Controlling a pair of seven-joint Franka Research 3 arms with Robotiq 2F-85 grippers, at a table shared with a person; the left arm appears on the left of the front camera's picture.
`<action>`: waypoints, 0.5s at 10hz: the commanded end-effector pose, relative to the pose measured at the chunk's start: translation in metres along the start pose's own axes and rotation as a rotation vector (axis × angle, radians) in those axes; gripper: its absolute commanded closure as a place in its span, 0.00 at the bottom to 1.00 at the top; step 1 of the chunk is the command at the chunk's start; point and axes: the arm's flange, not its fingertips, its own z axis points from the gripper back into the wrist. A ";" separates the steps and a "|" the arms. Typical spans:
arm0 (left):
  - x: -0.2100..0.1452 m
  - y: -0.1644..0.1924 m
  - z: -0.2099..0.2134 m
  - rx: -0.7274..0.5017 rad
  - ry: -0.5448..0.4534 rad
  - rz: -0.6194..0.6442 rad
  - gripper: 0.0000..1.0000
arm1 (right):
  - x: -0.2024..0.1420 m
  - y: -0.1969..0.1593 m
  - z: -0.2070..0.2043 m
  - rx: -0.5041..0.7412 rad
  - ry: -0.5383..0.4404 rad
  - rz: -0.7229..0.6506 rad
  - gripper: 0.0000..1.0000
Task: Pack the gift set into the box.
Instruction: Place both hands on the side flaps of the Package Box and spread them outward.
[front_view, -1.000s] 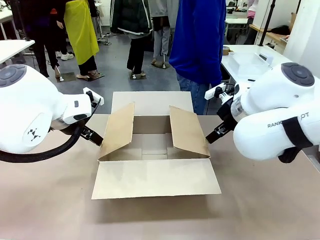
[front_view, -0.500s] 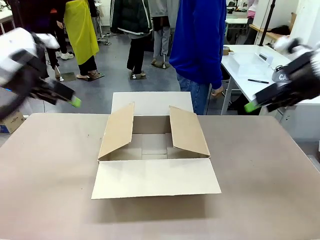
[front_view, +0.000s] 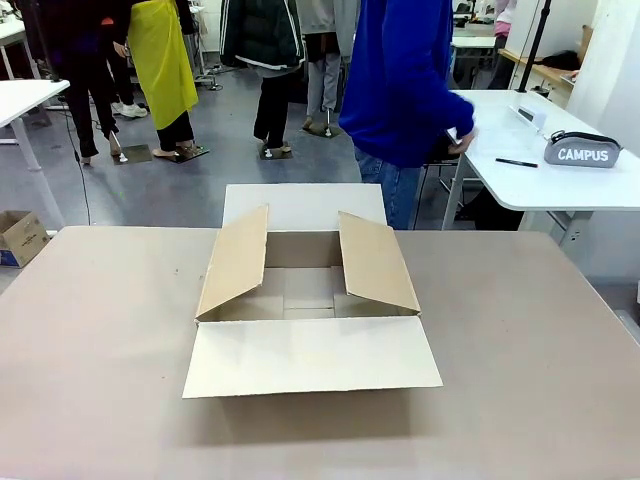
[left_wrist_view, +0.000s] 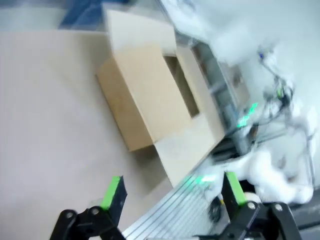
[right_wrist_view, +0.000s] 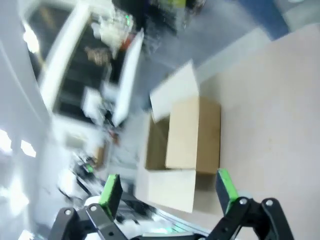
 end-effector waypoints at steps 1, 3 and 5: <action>0.010 0.088 0.052 -0.271 -0.498 0.423 0.00 | -0.045 -0.080 -0.002 0.067 -0.078 -0.136 0.00; -0.012 0.053 0.048 -0.048 -0.122 0.133 0.00 | -0.003 -0.039 0.029 0.032 -0.066 -0.093 0.00; -0.012 0.053 0.048 -0.048 -0.122 0.133 0.00 | -0.003 -0.039 0.029 0.032 -0.066 -0.093 0.00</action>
